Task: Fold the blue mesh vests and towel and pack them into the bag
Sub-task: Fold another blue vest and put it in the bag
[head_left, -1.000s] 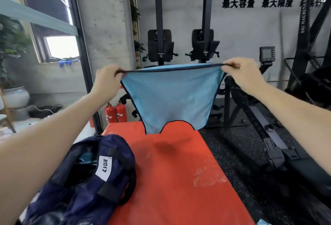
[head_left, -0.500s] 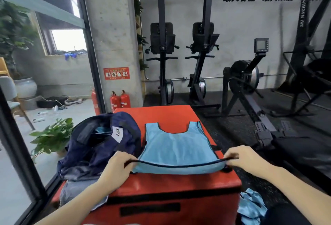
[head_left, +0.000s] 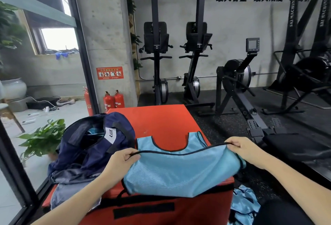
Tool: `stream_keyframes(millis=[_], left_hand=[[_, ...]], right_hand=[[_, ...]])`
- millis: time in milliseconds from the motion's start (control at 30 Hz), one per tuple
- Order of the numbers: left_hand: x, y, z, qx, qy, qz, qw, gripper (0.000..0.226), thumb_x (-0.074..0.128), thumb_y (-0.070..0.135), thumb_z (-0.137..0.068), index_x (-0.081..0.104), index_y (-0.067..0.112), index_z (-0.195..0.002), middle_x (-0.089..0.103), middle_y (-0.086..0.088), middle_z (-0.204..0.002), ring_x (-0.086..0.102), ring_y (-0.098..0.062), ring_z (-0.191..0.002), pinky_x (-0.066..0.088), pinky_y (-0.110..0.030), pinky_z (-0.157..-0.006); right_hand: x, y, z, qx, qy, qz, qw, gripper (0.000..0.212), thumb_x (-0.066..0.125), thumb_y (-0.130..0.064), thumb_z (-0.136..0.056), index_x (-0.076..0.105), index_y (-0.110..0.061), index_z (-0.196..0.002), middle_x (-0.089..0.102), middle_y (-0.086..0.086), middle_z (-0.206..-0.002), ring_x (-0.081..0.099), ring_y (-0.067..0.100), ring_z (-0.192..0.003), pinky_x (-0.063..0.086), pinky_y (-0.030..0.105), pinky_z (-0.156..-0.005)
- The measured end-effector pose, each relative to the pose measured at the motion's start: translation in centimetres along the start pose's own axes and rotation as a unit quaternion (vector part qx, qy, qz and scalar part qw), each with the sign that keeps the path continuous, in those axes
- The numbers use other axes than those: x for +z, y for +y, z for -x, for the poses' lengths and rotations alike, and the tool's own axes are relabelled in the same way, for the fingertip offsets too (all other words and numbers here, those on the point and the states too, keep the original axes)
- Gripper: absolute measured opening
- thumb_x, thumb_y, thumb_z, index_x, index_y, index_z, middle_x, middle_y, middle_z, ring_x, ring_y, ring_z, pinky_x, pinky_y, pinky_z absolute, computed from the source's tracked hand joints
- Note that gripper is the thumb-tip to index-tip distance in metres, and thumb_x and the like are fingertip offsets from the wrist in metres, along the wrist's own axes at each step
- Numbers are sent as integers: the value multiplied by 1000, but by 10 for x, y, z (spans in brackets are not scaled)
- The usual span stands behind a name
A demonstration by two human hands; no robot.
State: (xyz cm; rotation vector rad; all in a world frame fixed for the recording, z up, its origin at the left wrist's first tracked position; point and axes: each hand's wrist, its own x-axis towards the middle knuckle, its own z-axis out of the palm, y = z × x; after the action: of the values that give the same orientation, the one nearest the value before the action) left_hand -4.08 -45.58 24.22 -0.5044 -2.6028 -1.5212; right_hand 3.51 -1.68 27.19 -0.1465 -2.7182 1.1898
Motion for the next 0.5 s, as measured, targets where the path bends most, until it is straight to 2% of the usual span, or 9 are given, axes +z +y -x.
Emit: stream_keyframes(millis=[100,167,233,300,333,400,500], left_hand=[[0,-6,-29,-6,6,-14,1000,10,69,25,-92,73,34,-91,68,-6,-72,50,-9,-62,43,-31,-67],[4,-16,-54,-14,30,-44,998,9,68,25,-92,73,32,-90,73,3,-79,59,-9,-68,49,-33,-75],[11,-25,-79,-10,63,-84,994,12,67,24,-92,71,34,-87,73,16,-82,66,-1,-80,47,-23,-79],[21,-38,-101,-24,87,-104,990,11,65,23,-93,69,33,-90,72,18,-84,64,3,-85,40,-10,-75],[27,-47,-112,-43,88,-117,988,11,64,21,-94,67,32,-94,71,17,-85,63,1,-86,39,-9,-73],[40,-67,-131,-74,62,-161,982,16,60,16,-94,63,28,-103,67,12,-90,62,-9,-90,42,-16,-73],[72,-87,-151,-55,4,-349,936,34,53,18,-96,54,28,-127,56,9,-121,51,-19,-114,42,-33,-92]], right_hand=[[3,4,-30,18,-22,-9,1000,16,59,-9,-98,72,-18,-99,76,-8,-95,68,-1,-94,46,11,-82],[9,8,-56,25,-26,-8,999,15,59,-9,-98,72,-16,-98,76,-5,-94,70,5,-92,49,13,-79],[20,15,-86,32,-13,3,999,14,61,-11,-97,72,-18,-96,75,-5,-92,70,9,-91,50,19,-79],[35,26,-113,43,7,11,999,13,64,-12,-94,72,-22,-92,74,-7,-92,68,9,-92,49,22,-81],[44,33,-126,48,17,11,999,14,66,-12,-93,70,-25,-91,73,-9,-92,67,9,-93,47,23,-81],[65,47,-147,76,25,17,997,12,67,-16,-92,68,-26,-98,71,-9,-96,66,12,-96,45,24,-82],[95,71,-172,123,22,20,992,19,66,-22,-93,66,-20,-112,69,-2,-106,63,17,-101,46,26,-88]])
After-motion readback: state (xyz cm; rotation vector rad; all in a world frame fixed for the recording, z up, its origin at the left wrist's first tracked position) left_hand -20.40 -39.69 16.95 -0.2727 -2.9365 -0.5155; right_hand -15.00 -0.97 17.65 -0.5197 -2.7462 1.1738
